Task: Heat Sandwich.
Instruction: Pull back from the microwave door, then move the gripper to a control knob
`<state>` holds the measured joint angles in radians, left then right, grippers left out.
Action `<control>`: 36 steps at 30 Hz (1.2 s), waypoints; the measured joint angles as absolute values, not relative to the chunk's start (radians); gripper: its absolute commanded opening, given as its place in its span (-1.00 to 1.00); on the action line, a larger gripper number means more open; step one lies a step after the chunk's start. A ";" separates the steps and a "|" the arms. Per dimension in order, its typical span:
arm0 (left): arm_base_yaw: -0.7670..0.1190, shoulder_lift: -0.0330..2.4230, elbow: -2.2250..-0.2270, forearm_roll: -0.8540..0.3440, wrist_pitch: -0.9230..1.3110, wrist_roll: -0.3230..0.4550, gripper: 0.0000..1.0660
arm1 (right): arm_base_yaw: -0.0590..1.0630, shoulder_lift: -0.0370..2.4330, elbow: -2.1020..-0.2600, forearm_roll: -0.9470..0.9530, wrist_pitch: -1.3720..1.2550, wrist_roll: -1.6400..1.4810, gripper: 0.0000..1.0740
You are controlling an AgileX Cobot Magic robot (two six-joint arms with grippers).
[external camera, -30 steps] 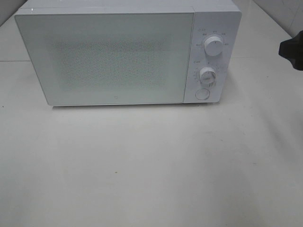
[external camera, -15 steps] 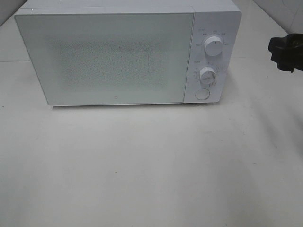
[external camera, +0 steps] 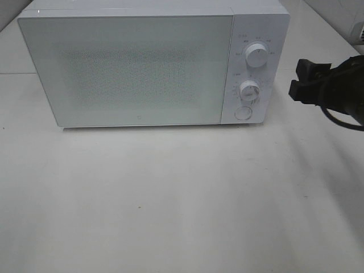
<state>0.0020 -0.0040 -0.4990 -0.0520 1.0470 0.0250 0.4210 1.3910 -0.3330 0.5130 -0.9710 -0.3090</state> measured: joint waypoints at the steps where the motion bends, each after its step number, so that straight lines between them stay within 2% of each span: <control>1: 0.002 -0.004 -0.499 -0.052 1.047 0.025 0.83 | 0.445 1.405 -0.333 0.538 -0.992 -0.316 0.37; 7: 0.002 -0.004 -0.499 -0.052 1.047 0.025 0.83 | 0.596 1.496 -0.334 0.726 -1.132 -0.333 0.42; 17: 0.002 -0.004 -0.499 -0.052 1.047 0.025 0.83 | 0.747 1.576 -0.332 0.883 -1.206 -0.335 0.46; 36: 0.002 -0.004 -0.499 -0.052 1.047 0.025 0.83 | 0.769 1.730 -0.423 0.890 -1.207 -0.334 0.42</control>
